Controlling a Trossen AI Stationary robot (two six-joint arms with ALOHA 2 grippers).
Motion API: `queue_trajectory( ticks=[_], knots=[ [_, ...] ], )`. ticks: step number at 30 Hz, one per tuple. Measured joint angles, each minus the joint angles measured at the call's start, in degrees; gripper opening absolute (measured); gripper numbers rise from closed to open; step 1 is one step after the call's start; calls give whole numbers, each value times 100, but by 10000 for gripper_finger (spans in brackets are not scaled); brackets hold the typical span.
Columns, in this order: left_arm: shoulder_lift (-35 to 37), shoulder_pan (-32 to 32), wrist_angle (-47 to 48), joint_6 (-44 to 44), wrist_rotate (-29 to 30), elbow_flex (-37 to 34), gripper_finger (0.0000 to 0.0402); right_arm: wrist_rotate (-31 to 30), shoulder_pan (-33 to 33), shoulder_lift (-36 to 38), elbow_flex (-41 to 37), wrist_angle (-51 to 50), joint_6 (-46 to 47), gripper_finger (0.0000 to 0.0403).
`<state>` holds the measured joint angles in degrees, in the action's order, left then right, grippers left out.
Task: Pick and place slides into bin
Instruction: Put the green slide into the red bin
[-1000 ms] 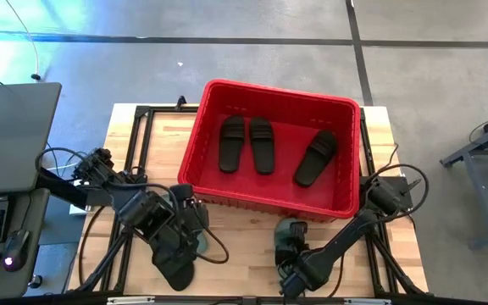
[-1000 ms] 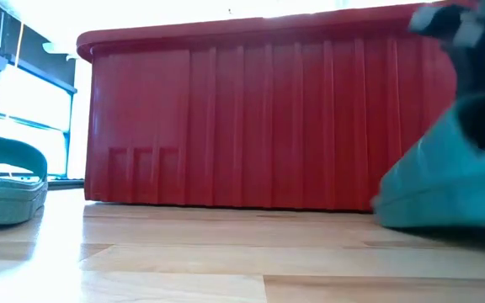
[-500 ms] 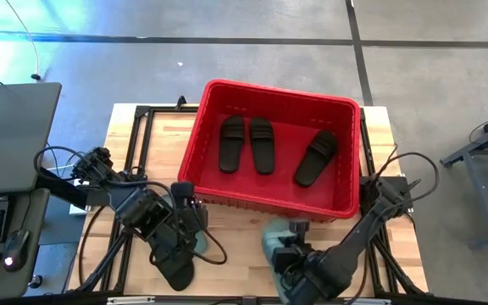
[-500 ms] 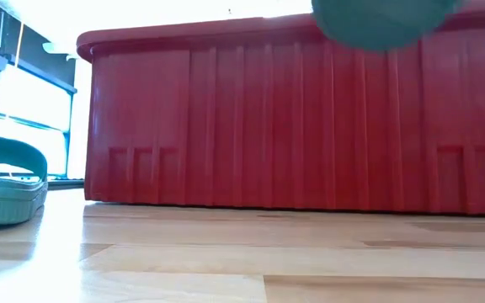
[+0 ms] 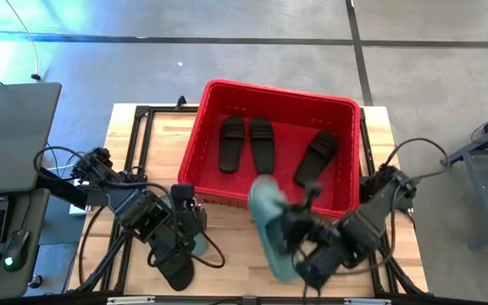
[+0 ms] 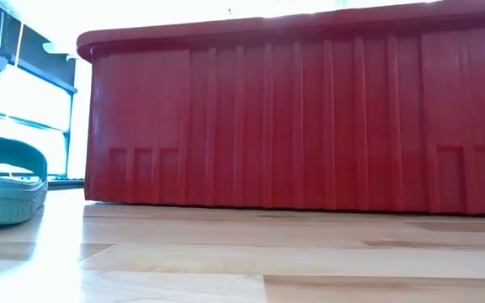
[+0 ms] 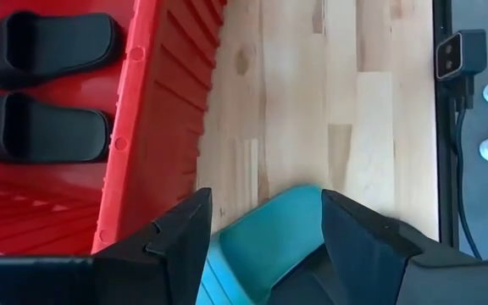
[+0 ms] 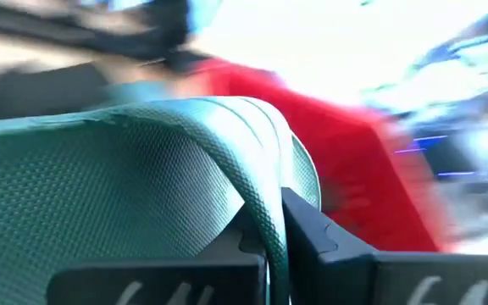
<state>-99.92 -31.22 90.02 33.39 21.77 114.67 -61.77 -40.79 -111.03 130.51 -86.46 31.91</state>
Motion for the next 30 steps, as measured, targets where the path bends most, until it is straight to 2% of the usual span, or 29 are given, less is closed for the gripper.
queue_trajectory(
  ticks=[3, 5, 11, 18, 26, 28, 30],
  knots=[
    [0, 0, -1, 0, -15, 0, 205, -1133, 306, 129, -34, -367, 85, 1],
    [0, 2, 0, 2, -17, 0, 205, -1478, 609, 226, -104, -286, -272, 1],
    [2, 2, -2, 2, -32, 0, 205, -722, 1968, 248, -315, -348, -539, 0],
    [2, 2, -15, 34, 133, 0, 205, 120, 3418, 281, -1358, -352, -877, 0],
    [2, 6, -18, 158, 307, 0, 205, 331, 4247, 283, -2818, -191, -1156, 0],
    [2, 9, -20, 160, 313, 0, 205, 394, 4393, 283, -3126, 94, -1391, 0],
    [2, 9, -22, 162, 315, 0, 205, 707, 4544, 283, -3418, 639, -1808, 0]
  ],
)
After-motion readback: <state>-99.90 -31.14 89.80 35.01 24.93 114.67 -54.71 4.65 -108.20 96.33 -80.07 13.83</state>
